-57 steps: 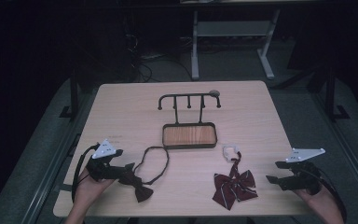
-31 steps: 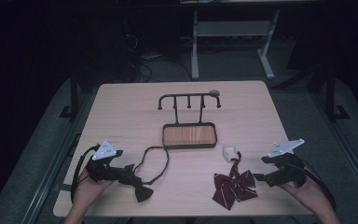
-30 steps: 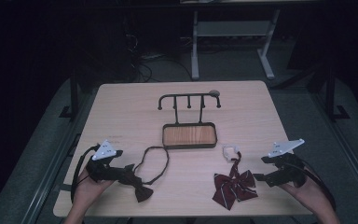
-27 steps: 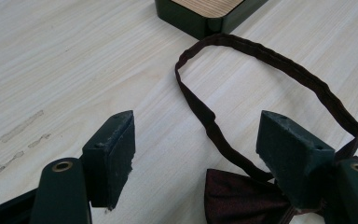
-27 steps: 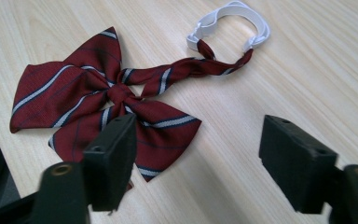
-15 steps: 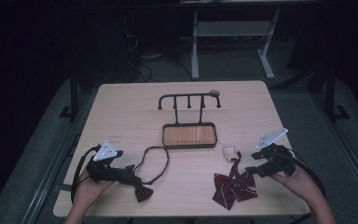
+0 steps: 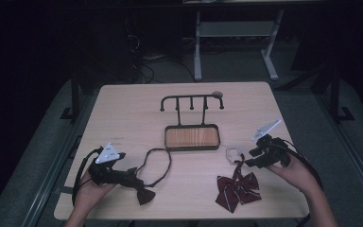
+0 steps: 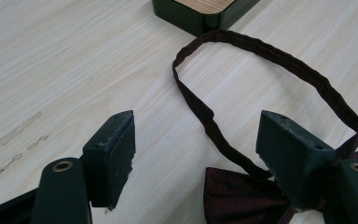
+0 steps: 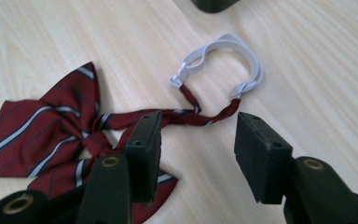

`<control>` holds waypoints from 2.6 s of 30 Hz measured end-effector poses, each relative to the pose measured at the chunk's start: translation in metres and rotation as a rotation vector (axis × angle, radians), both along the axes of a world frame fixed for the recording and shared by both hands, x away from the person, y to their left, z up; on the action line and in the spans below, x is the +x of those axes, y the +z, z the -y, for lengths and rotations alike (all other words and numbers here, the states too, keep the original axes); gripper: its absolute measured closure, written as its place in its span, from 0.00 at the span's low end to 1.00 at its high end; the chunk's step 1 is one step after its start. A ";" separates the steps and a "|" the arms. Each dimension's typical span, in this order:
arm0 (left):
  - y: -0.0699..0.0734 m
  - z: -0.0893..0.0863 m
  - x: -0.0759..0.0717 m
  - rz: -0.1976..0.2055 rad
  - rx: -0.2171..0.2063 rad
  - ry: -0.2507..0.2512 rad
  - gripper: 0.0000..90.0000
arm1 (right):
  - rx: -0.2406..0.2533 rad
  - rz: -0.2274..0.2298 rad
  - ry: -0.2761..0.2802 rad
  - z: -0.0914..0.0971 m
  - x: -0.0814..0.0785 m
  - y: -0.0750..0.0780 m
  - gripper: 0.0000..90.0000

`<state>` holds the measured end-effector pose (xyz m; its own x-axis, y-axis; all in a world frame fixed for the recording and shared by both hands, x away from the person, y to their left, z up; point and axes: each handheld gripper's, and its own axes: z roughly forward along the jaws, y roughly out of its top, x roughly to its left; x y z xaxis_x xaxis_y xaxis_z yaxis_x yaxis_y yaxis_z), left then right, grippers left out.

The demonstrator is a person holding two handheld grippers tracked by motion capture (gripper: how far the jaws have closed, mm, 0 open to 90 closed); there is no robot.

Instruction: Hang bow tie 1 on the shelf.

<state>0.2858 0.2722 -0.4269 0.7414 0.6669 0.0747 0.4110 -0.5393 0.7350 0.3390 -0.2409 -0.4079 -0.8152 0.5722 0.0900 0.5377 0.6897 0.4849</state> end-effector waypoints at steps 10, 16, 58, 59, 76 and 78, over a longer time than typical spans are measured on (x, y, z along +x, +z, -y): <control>0.000 0.001 0.000 -0.007 -0.007 0.001 0.32 | -0.029 -0.032 0.006 -0.008 0.015 0.000 0.61; -0.001 0.001 0.000 -0.007 -0.011 0.002 0.32 | -0.041 -0.042 0.008 -0.013 0.023 0.001 0.63; -0.002 0.002 0.000 -0.014 0.003 -0.006 0.32 | -0.231 -0.129 -0.054 -0.034 0.055 -0.027 0.76; -0.002 0.002 0.000 -0.015 0.001 -0.007 0.32 | -0.232 -0.132 -0.058 -0.034 0.055 -0.028 0.76; -0.001 0.003 0.000 -0.021 -0.001 -0.014 0.32 | -0.253 -0.151 -0.047 -0.036 0.056 -0.032 0.90; -0.001 0.003 0.000 -0.022 -0.005 -0.014 0.32 | -0.255 -0.147 -0.038 -0.036 0.056 -0.032 0.93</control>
